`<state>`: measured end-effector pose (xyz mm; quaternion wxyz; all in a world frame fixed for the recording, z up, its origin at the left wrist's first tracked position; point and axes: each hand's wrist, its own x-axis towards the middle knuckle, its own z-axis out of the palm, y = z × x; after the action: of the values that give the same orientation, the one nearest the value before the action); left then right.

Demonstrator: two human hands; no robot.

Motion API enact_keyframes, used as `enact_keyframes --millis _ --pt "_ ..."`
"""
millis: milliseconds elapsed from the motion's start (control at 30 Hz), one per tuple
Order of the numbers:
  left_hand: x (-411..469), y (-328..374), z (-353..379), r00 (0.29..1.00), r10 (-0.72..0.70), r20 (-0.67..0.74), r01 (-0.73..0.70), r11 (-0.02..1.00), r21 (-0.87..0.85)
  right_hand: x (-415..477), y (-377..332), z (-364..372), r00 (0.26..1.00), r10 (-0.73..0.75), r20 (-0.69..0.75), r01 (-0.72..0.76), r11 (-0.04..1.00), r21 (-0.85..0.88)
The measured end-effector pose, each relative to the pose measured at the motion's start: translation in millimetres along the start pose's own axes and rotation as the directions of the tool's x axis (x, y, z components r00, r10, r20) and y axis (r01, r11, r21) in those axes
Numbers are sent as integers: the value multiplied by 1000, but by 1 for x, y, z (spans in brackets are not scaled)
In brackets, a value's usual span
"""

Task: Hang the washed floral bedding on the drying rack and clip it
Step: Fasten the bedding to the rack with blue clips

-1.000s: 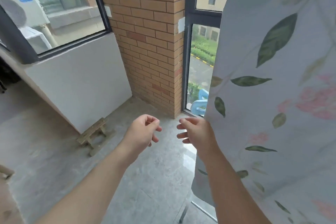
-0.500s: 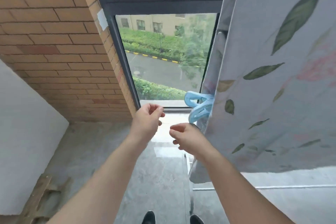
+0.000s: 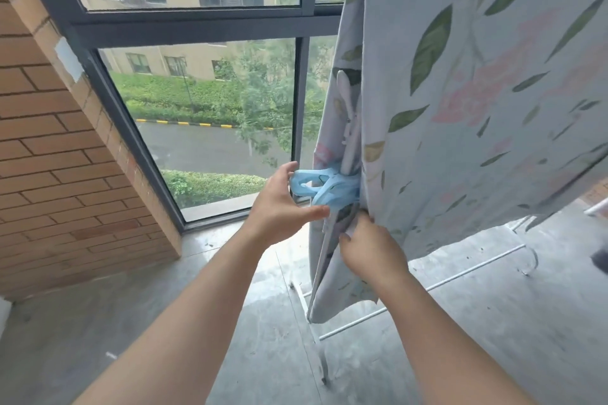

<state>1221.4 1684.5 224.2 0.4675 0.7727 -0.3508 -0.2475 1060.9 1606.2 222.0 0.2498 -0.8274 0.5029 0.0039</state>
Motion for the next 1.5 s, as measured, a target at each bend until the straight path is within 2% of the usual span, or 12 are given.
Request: enact_keyframes --millis 67,133,200,267,433,533,667,733,900,1000,1300,1500 --pt "-2 -3 2 1000 8 -15 -8 1000 -9 3 13 -2 995 99 -32 -89 969 231" --pt "-4 -4 6 999 21 -36 -21 1000 3 6 21 -3 988 154 10 -144 896 420" --pt "-7 -6 10 998 18 -56 -17 1000 10 12 29 1 987 158 35 -152 830 536" --pt "-10 -4 13 998 24 -66 -22 999 37 17 33 4 987 163 -4 -129 790 600" --pt "-8 -5 15 994 32 -104 -24 996 85 30 41 0 976 174 -134 -63 806 588" --pt "-7 -4 16 993 29 -112 -19 995 96 37 46 -10 983 96 -153 12 810 587" --pt "-6 -2 17 993 31 -112 -18 993 115 39 50 -21 986 -41 -164 140 740 657" --pt "-4 -2 18 992 31 -120 -16 992 122 42 53 -22 986 -27 -167 137 708 693" --pt "-3 -1 15 993 27 -113 -15 995 103 54 63 -28 991 14 -135 75 769 635" --pt "-5 5 12 990 73 -120 -56 988 141 64 60 -28 995 4 -96 64 724 687" --pt "-7 7 3 956 256 -142 -200 925 323 78 60 -26 986 -131 -107 167 669 724" --pt "-10 5 0 939 266 -216 -192 931 310 87 66 -29 970 -239 -40 197 679 707"
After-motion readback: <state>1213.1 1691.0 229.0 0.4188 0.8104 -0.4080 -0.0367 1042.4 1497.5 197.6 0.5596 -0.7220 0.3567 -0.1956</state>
